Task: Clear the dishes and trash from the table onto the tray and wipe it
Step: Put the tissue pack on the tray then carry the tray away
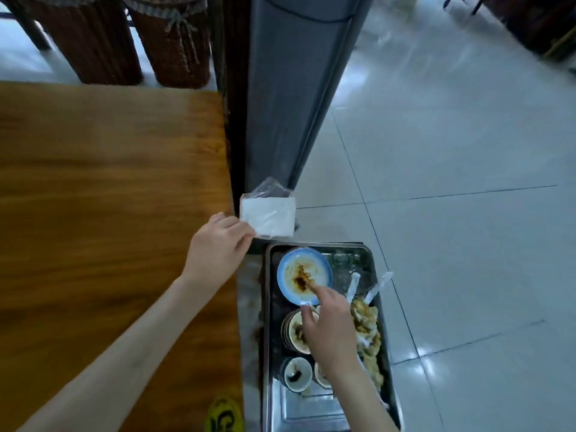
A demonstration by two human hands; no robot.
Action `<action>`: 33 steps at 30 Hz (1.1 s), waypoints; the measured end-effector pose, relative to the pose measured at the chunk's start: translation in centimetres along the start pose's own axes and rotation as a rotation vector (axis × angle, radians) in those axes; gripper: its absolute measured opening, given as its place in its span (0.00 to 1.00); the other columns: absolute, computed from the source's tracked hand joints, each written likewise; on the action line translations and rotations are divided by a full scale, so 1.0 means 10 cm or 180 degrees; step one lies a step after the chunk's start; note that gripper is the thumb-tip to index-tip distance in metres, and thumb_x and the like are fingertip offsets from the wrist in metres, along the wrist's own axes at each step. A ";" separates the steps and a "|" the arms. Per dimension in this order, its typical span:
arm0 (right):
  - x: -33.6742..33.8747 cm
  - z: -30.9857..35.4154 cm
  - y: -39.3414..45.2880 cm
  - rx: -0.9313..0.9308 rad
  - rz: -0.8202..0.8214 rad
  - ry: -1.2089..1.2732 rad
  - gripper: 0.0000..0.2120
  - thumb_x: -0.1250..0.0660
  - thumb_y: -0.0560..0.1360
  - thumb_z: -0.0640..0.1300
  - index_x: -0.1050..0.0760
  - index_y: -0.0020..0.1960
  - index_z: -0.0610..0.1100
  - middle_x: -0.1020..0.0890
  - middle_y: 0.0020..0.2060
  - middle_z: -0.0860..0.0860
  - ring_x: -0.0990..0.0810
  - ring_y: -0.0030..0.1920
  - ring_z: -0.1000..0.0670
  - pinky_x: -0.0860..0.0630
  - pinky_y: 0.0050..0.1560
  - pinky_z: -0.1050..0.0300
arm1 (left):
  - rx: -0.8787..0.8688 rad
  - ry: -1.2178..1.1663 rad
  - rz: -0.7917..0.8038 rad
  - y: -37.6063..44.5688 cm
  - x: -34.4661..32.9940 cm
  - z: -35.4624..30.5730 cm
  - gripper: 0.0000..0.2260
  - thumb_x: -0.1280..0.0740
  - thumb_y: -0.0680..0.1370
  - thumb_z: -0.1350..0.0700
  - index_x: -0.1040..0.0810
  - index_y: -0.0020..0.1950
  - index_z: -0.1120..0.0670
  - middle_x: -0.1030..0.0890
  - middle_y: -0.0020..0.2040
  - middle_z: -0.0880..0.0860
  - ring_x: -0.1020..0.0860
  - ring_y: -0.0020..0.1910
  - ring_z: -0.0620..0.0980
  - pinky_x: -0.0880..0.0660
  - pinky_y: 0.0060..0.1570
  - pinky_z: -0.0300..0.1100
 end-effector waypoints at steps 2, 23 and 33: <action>0.05 -0.22 -0.08 0.0058 0.0036 -0.0040 0.19 0.36 0.76 0.45 0.29 0.66 0.45 0.24 0.61 0.52 0.31 0.63 0.52 0.35 0.63 0.60 | 0.0131 0.0062 0.0028 -0.05 -0.15 -0.14 0.02 0.27 0.70 0.64 0.18 0.40 0.58 0.18 0.38 0.53 0.22 0.38 0.52 0.22 0.42 0.48; -0.25 -2.27 -0.23 0.0321 0.0524 -0.0058 0.19 0.33 0.73 0.46 0.27 0.64 0.50 0.24 0.59 0.56 0.30 0.61 0.54 0.35 0.61 0.64 | 0.0553 0.1567 0.1357 -0.65 -2.87 -0.58 0.13 0.22 0.55 0.67 0.24 0.26 0.56 0.27 0.23 0.54 0.28 0.21 0.54 0.34 0.25 0.39; -0.34 -2.31 -0.05 0.0259 0.0490 -0.0104 0.18 0.35 0.75 0.44 0.27 0.64 0.47 0.24 0.59 0.52 0.30 0.62 0.51 0.33 0.61 0.61 | 0.1196 0.1195 0.1696 -0.76 -3.13 -0.33 0.22 0.28 0.71 0.53 0.27 0.64 0.44 0.28 0.64 0.48 0.32 0.64 0.50 0.43 0.68 0.52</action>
Point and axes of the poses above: each hand's wrist, its own y-axis towards the middle knuckle, its own x-axis out of the back of the hand, z = x × y, the point moved 10 cm from there along y, towards the middle knuckle
